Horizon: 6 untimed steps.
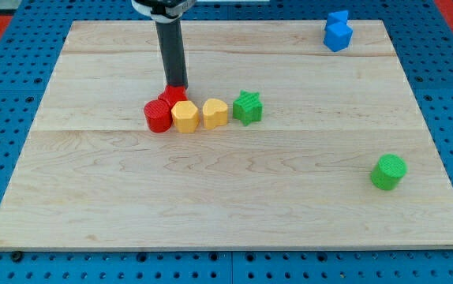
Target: Push green star into green circle
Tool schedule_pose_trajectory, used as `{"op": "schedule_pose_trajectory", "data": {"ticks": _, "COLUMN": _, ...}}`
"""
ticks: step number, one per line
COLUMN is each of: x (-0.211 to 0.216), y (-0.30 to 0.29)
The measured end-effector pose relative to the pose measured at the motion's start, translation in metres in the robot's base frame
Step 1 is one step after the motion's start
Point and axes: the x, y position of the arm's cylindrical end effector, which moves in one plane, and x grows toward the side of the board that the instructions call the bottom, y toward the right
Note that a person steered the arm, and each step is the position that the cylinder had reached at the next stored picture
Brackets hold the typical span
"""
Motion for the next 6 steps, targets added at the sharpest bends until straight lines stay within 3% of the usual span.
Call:
{"op": "schedule_pose_trajectory", "data": {"ticks": 2, "x": 0.044, "y": 0.126}}
{"op": "schedule_pose_trajectory", "data": {"ticks": 3, "x": 0.046, "y": 0.169}}
{"op": "schedule_pose_trajectory", "data": {"ticks": 5, "x": 0.003, "y": 0.159}}
{"op": "schedule_pose_trajectory", "data": {"ticks": 6, "x": 0.018, "y": 0.203}}
